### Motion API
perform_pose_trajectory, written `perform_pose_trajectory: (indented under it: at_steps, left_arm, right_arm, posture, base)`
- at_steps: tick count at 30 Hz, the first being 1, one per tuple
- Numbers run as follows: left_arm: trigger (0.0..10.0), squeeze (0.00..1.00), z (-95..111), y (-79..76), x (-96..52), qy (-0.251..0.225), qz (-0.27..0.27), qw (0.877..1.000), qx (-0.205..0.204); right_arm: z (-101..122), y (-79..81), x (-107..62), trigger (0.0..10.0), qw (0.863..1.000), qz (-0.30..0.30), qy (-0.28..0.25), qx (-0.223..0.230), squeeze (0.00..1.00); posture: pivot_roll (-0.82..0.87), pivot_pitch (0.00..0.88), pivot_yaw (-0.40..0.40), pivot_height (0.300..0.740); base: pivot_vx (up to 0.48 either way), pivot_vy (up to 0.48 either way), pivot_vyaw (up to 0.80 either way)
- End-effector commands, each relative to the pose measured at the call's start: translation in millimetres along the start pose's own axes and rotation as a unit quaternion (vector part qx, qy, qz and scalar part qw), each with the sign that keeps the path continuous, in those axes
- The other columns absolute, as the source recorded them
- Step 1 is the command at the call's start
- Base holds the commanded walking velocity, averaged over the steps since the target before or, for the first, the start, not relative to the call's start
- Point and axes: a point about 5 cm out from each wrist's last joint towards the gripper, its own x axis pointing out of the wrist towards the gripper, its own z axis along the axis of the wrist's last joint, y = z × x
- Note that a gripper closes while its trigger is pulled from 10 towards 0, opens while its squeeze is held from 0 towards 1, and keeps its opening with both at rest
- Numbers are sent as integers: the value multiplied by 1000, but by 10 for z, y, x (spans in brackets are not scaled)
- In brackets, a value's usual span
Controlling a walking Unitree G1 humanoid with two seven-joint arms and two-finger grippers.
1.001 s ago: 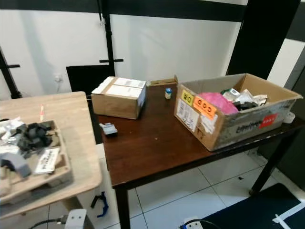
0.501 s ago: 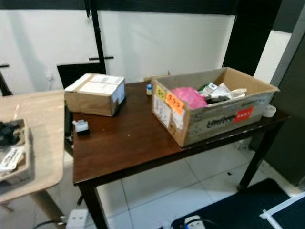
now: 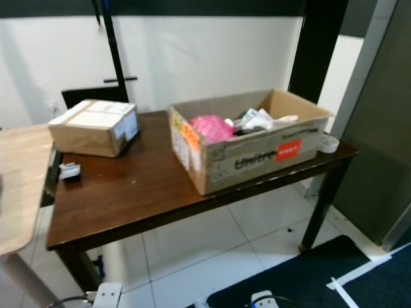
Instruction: Picking trash to rubbish bin
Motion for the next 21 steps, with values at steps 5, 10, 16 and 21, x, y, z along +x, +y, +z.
perform_pose_trajectory:
  at_steps: [5,10,16,21]
  left_arm:
    - [10000,0,-35,-10,-4,7,-2,1000,3]
    - [10000,0,-26,-18,-1,6,-1,1000,3]
    - [10000,0,-28,-29,-1,5,-2,1000,2]
    - [10000,0,-9,-30,4,4,-3,1000,2]
  right_arm:
    - [-24,62,11,10000,1000,6,4,5,0]
    - [-23,54,9,10000,1000,6,4,3,0]
    - [-23,57,8,10000,1000,8,3,-5,0]
    - [-18,63,10,10000,1000,8,2,-4,0]
  posture:
    - [17,55,-31,740]
    - [15,58,-32,740]
    - [14,61,-29,740]
    - [15,62,-28,740]
  base:
    - [0,-313,0]
    - [0,-314,0]
    - [0,-313,133]
    - [0,-311,800]
